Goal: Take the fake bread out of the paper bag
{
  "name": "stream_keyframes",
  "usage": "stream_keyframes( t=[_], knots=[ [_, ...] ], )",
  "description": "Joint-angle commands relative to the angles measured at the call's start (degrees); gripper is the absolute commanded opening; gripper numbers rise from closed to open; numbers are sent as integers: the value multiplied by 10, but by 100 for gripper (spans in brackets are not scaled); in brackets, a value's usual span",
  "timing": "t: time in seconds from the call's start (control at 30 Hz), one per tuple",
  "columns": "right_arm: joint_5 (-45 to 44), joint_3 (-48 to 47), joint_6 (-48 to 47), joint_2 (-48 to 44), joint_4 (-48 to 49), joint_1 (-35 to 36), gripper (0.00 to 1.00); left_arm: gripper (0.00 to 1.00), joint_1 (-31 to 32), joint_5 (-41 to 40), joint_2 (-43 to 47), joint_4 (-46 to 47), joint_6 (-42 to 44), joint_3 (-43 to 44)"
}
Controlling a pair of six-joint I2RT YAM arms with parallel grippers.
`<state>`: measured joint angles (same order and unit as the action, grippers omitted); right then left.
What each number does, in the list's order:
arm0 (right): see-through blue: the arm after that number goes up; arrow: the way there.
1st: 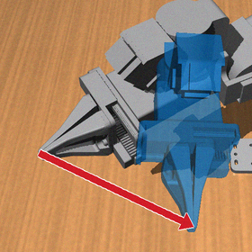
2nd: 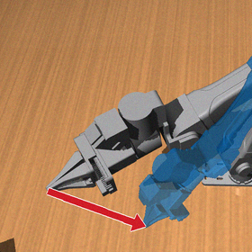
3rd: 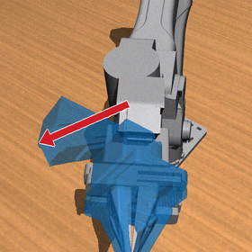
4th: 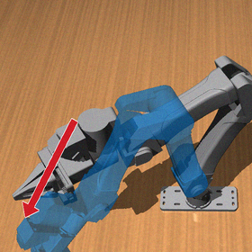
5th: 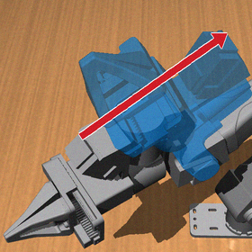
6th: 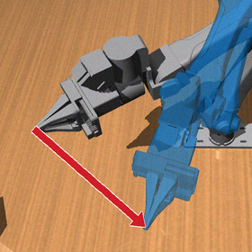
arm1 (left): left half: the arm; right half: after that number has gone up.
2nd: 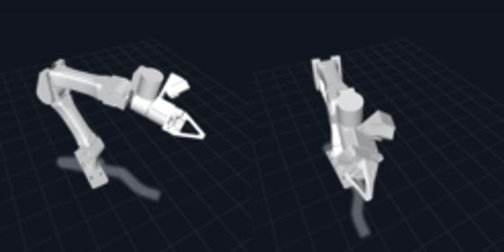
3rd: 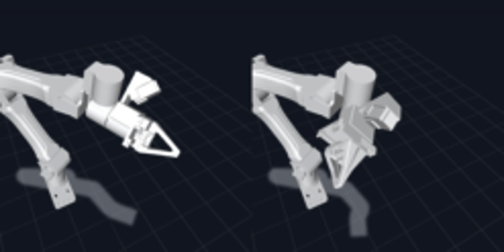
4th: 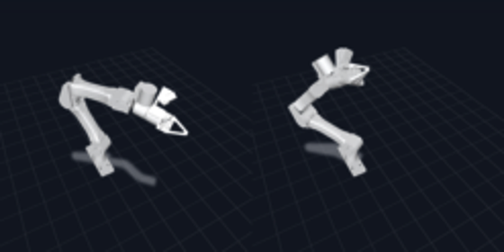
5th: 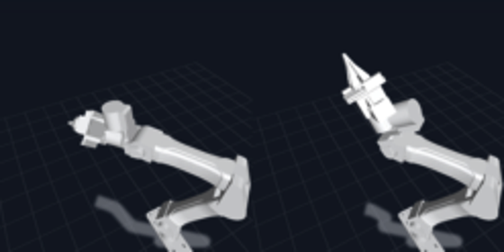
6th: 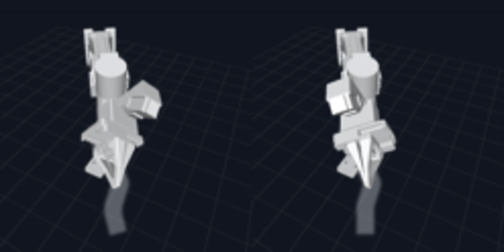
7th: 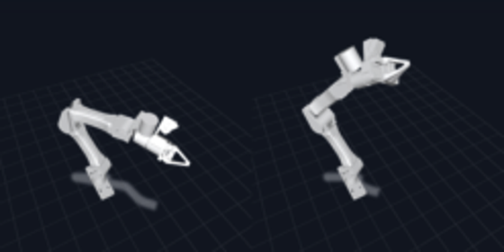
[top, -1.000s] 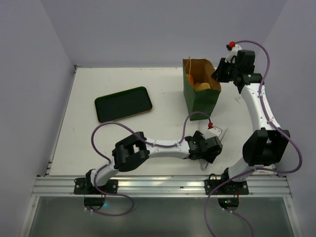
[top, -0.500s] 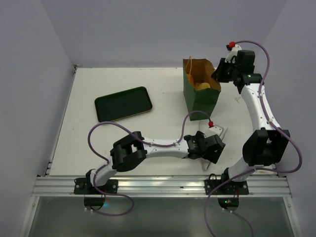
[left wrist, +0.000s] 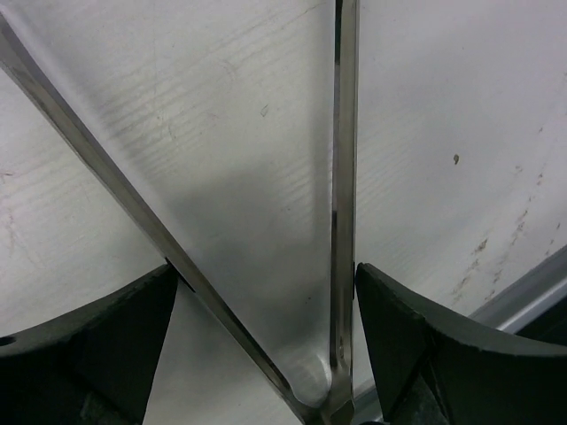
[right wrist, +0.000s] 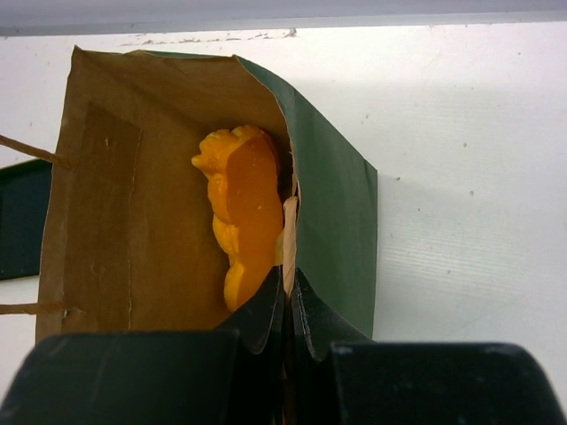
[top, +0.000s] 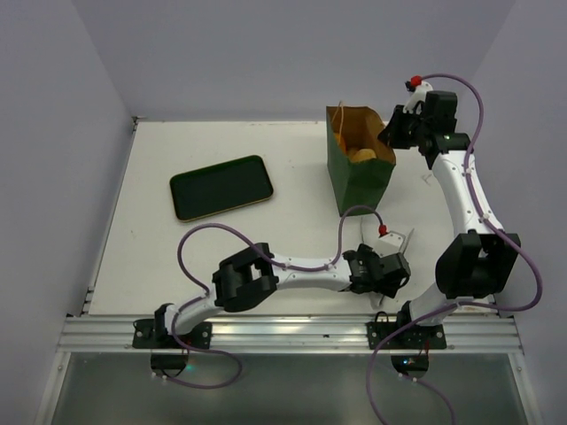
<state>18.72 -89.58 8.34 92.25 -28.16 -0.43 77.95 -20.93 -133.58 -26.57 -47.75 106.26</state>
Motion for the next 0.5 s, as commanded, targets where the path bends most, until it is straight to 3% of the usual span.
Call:
stream_keyframes(
  t=[0.0, 0.07, 0.27, 0.3, 0.47],
  knots=[
    [18, 3, 10, -30, 29, 0, 0, 84, 4, -50, -42, -57, -28, 47],
    [19, 6, 12, -33, 32, 0, 0, 82, 5, -77, -60, -76, -29, 63],
    [21, 11, 13, -37, 36, 0, 0, 62, 4, -137, -67, -111, -18, 48],
    [21, 12, 14, -37, 36, 0, 0, 53, 5, -141, -68, -120, -16, 46],
    [19, 15, 12, -44, 38, 0, 0, 42, 5, -162, -21, -131, -14, -33]
  ],
)
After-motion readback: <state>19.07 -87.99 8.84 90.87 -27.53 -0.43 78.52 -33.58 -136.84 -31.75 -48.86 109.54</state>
